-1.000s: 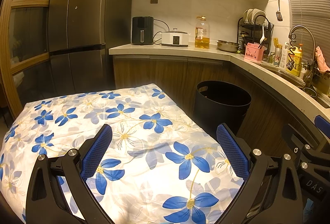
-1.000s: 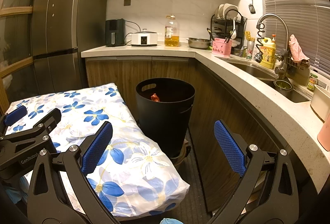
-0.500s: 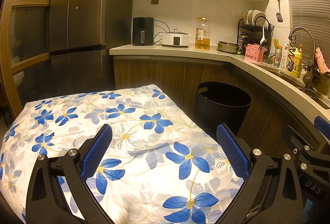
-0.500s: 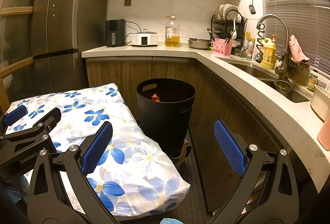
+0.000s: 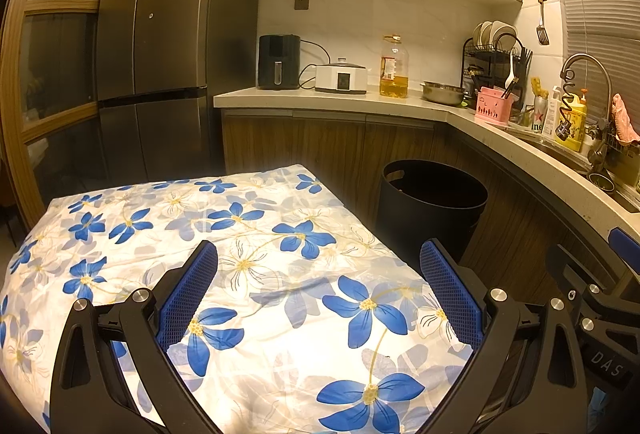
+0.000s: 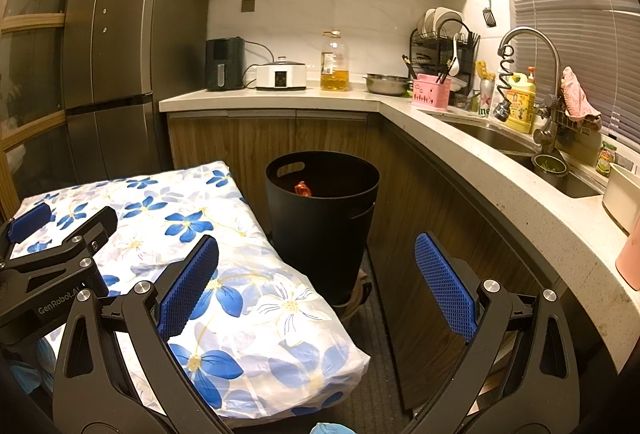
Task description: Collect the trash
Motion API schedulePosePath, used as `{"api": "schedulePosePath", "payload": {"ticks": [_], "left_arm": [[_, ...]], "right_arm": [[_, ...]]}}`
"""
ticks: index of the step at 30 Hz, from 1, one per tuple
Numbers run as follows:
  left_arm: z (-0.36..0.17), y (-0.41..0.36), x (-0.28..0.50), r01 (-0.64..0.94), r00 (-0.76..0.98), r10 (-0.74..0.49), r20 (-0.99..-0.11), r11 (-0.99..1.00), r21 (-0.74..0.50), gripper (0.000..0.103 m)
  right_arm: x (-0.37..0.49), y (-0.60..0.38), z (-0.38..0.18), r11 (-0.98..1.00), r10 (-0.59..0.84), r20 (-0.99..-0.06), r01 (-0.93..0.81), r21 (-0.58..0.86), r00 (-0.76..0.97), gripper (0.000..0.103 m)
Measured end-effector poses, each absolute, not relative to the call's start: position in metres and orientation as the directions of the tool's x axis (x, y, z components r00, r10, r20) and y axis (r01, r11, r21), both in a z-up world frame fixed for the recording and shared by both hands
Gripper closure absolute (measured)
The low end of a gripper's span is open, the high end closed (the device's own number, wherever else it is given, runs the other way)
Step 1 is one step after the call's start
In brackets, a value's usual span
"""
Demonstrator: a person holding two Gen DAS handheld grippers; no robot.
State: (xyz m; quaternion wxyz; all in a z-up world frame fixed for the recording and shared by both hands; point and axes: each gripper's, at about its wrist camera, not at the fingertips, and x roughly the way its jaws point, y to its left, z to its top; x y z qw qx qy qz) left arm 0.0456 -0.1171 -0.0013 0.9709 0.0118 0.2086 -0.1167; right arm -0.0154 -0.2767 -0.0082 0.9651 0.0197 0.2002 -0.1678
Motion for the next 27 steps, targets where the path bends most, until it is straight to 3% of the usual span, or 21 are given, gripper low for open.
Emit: {"api": "schedulePosePath", "payload": {"ticks": [15, 21, 27], "left_arm": [[-0.0011, -0.1164, 0.0465, 0.234, 0.888, -0.222, -0.402, 0.972, -0.019, 0.006], [-0.0005, -0.1175, 0.0493, 0.236, 0.890, -0.224, -0.398, 0.972, -0.020, 0.015], [-0.0014, -0.1184, 0.0489, 0.239, 0.890, -0.225, -0.396, 0.971, -0.014, 0.016]], "right_arm": [[-0.0160, -0.2745, -0.0090, 0.944, -0.313, -0.394, 0.329, -0.027, 0.864, 0.006], [-0.0160, -0.2731, -0.0092, 0.943, -0.315, -0.394, 0.333, -0.025, 0.863, 0.006], [-0.0170, -0.2719, -0.0093, 0.942, -0.317, -0.392, 0.334, -0.027, 0.863, 0.006]]}}
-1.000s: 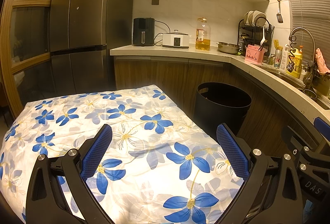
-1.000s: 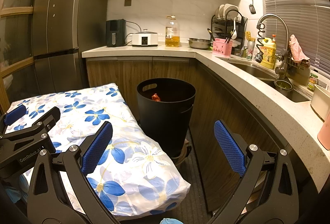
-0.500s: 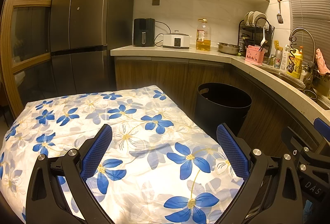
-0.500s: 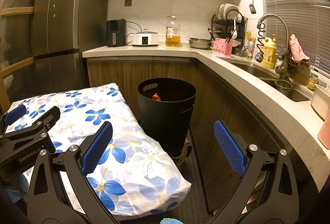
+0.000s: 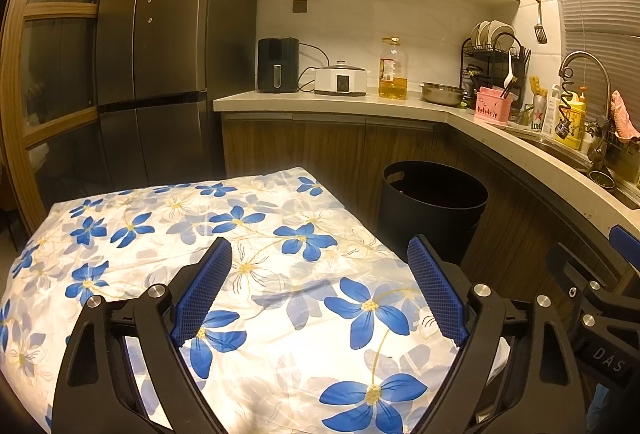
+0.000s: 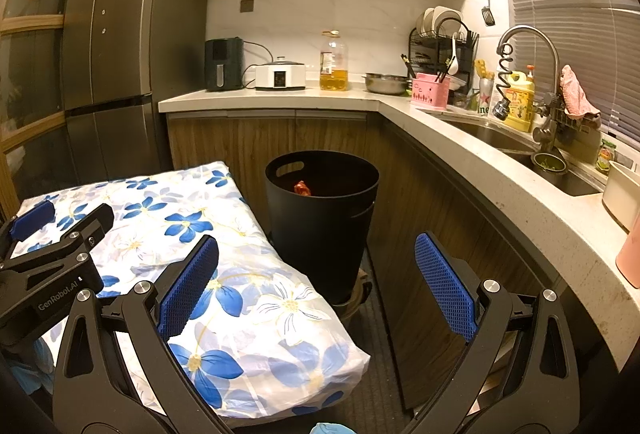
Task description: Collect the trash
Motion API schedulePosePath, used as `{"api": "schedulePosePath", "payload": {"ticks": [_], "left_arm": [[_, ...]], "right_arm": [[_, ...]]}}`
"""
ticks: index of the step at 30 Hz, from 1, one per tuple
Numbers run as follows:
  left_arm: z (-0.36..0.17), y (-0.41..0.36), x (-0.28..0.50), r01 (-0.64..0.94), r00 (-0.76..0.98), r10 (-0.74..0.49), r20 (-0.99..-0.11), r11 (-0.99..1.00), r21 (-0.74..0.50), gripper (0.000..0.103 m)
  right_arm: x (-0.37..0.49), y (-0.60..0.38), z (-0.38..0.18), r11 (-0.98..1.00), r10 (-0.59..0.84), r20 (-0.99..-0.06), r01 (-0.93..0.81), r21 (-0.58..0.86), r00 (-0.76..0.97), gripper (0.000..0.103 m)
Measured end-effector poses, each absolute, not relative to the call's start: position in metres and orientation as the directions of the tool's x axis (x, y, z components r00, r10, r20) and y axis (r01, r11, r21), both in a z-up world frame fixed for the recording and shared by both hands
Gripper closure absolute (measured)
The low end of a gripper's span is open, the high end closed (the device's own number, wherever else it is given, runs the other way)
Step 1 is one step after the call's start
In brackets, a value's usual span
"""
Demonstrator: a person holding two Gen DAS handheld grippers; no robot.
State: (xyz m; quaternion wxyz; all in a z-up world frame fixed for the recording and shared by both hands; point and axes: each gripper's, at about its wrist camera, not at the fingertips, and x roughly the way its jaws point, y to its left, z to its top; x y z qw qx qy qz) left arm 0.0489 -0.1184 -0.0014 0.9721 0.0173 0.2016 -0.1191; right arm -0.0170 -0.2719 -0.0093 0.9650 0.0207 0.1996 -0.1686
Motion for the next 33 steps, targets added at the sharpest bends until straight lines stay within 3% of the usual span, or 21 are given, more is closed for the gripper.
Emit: {"api": "schedulePosePath", "payload": {"ticks": [23, 28, 33], "left_arm": [[0.0019, -0.1196, 0.0458, 0.238, 0.898, -0.225, -0.377, 0.971, -0.012, 0.016], [0.0026, -0.1183, 0.0447, 0.232, 0.899, -0.222, -0.376, 0.972, -0.020, 0.008], [0.0037, -0.1153, 0.0444, 0.230, 0.901, -0.228, -0.369, 0.972, -0.038, 0.007]], "right_arm": [[-0.0170, -0.2728, -0.0033, 0.943, -0.314, -0.384, 0.331, -0.023, 0.868, 0.006], [-0.0168, -0.2738, -0.0023, 0.944, -0.312, -0.382, 0.330, -0.022, 0.870, 0.006], [-0.0172, -0.2750, -0.0024, 0.944, -0.312, -0.383, 0.329, -0.022, 0.870, 0.006]]}}
